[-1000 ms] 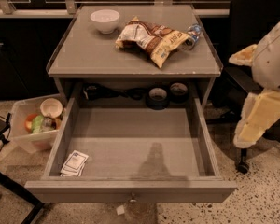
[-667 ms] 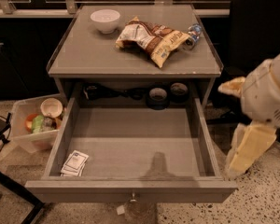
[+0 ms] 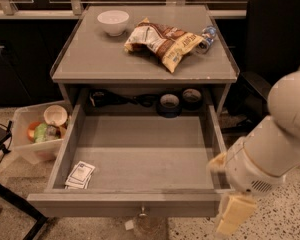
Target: Close top drawer
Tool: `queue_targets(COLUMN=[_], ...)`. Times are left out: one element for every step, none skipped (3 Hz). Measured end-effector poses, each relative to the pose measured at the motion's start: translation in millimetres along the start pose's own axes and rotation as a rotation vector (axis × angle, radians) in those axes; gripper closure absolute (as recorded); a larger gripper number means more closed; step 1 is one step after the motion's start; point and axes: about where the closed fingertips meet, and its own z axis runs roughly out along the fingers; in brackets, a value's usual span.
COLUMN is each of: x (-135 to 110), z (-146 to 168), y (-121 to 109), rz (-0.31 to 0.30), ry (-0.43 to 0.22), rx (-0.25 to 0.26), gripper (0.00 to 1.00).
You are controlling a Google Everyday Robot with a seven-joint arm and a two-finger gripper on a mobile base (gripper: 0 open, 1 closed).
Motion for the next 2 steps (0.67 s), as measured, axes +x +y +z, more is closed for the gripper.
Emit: queue_targets(x=[6,7], z=[35,53], y=[15,17], rz=[0.019,0.02], ry=[0.011,0.031], rx=[-0.081,-0.121], gripper=[0.42,0.65])
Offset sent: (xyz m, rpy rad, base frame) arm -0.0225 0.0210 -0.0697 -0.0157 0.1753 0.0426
